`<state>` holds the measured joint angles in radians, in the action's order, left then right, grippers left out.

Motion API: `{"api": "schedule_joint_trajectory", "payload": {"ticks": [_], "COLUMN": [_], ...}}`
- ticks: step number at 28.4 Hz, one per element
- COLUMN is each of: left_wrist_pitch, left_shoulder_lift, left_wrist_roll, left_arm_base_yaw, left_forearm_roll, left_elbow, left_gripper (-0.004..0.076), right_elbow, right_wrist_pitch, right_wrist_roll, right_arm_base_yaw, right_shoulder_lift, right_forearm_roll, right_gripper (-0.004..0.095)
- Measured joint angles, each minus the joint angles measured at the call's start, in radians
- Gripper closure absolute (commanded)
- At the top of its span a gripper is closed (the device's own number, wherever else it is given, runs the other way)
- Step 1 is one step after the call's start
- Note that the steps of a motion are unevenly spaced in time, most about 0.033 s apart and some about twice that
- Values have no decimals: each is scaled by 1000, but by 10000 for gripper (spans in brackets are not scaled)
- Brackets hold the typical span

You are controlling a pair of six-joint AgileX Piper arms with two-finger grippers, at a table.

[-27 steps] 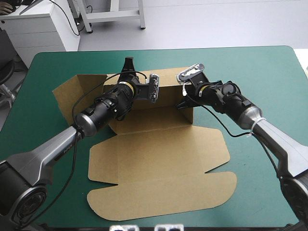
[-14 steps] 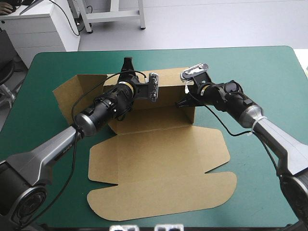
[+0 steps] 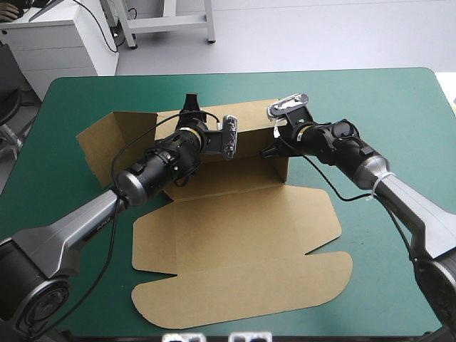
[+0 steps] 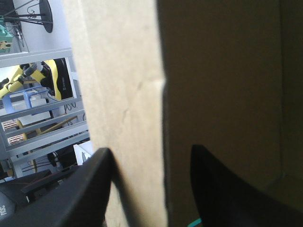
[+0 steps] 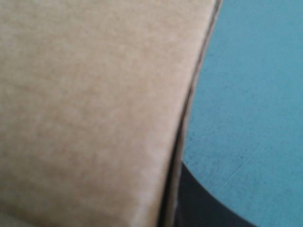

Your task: Fold the box

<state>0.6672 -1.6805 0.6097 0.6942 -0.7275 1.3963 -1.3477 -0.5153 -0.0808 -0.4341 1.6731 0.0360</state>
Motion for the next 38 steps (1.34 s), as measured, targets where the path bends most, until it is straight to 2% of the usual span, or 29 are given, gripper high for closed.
{"api": "schedule_joint_trajectory", "payload": {"ticks": [6,18,21,26,30,34,37,38], "left_wrist_pitch": [115,263,326,397,388,330,292,272], "left_shoulder_lift": [29,158,175,215,275,318,322,322], "left_wrist_roll": [-26,-138,-152,-233,-252,-259,-246,-230], "left_arm_base_yaw": [57,244,296,365,372,318,166,71], "left_forearm_roll": [1,48,48,48,-31,-102,-77,-15], "left_elbow": [-2,-5,-5,-5,-5,31,136,194], "left_gripper": [297,314,402,735,727,727,725,725], "right_elbow": [0,0,0,-5,-23,-55,-126,-167], "right_wrist_pitch": [25,108,123,109,67,-16,-147,-192], "right_wrist_roll": [26,49,81,129,140,145,150,150], "right_arm_base_yaw": [0,-9,-11,-14,-16,-21,-21,-21], "right_shoulder_lift": [8,39,41,42,41,26,17,17], "right_forearm_roll": [1,-8,-41,-97,-124,-135,-148,-158], "right_gripper": [924,924,924,924,924,924,924,924]}}
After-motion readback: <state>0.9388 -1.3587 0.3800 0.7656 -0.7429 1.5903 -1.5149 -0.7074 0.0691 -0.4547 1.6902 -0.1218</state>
